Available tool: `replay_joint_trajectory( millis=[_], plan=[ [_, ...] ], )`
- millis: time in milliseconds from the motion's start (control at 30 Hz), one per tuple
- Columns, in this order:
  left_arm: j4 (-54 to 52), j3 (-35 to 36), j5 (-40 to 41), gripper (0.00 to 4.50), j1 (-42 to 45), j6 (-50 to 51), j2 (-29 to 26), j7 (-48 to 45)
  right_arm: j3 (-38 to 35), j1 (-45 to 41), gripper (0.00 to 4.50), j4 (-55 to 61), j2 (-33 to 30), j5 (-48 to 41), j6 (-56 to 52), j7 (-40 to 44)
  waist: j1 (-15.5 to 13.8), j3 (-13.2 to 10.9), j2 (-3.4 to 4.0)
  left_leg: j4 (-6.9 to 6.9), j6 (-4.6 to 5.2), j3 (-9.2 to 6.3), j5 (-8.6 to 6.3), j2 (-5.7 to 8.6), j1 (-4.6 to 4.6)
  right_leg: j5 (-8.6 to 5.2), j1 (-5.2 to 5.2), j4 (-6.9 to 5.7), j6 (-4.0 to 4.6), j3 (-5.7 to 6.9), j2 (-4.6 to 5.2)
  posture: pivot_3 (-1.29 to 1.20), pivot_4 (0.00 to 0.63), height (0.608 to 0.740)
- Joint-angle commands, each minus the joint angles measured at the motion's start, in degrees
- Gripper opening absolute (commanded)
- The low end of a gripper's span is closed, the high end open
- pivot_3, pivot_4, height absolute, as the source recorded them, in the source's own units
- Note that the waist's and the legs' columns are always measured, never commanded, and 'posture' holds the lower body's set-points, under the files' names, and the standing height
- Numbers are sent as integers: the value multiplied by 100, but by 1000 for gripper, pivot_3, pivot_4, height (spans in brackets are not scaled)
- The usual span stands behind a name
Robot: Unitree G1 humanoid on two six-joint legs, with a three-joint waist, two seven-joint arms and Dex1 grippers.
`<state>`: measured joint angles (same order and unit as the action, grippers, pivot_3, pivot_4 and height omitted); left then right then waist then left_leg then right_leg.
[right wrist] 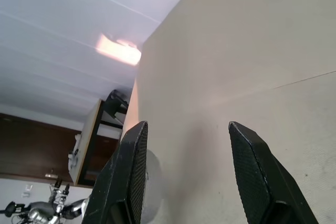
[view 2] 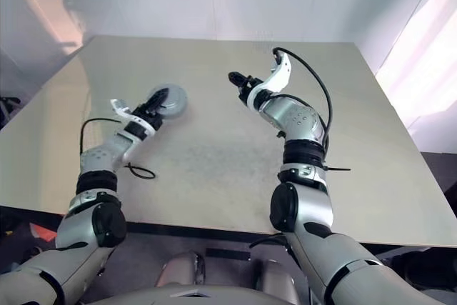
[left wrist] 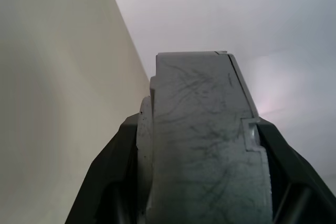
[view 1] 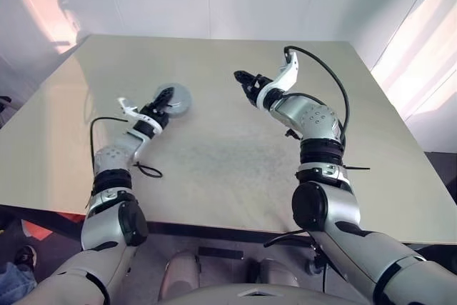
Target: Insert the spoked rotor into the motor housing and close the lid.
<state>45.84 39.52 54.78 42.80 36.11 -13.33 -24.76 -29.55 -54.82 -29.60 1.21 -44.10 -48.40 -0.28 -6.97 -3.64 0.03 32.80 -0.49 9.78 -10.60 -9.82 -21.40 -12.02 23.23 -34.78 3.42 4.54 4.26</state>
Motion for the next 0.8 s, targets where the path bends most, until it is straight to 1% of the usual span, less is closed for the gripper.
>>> replay_joint_trajectory(
  millis=[33, 233, 600, 700, 767, 800],
  plan=[
    [363, 399, -62, 2463, 392, -862, -402, 350, 97, -37, 2710, 128, -24, -19, 114, 63, 2, -1, -1, 0, 0, -1, 0, 0, 0, 0, 0, 0, 0, 0, -1, 0, 0, 740],
    [1074, 506, -340, 2463, 530, -1480, -749, 710, 126, 3, 2710, 139, -16, -61, 73, 49, -37, -6, -10, 1, 0, -2, 0, 1, 0, 0, -1, 0, 0, 0, 0, 0, 0, 740],
    [1689, 573, -735, 2463, 654, -2213, -996, 1083, 282, -30, 2710, 132, -3, -49, -50, 55, -10, -13, -25, 11, -1, -4, 0, -2, 1, 3, -4, -11, -3, 1, 1, 0, 0, 740],
    [1724, 542, -853, 3102, 638, -2426, -1075, 1109, 324, -22, 2756, 108, -6, -24, -71, 75, -5, -13, -25, 12, 0, -4, 0, -2, 2, 3, -4, -10, -3, 0, 1, 0, 0, 740],
    [1767, 545, -931, 3719, 641, -2581, -1146, 1220, 338, -25, 2756, 73, -9, -23, -91, 77, -7, -13, -25, 12, -1, -5, 0, -3, 2, 3, -3, -10, -3, 1, 1, 0, 0, 740],
    [1798, 545, -980, 4117, 645, -2681, -1194, 1298, 346, -28, 2756, 54, -13, -30, -114, 82, -7, -13, -25, 12, -1, -4, 0, -2, 2, 3, -3, -10, -3, 0, 1, 0, 0, 740]
  ],
)
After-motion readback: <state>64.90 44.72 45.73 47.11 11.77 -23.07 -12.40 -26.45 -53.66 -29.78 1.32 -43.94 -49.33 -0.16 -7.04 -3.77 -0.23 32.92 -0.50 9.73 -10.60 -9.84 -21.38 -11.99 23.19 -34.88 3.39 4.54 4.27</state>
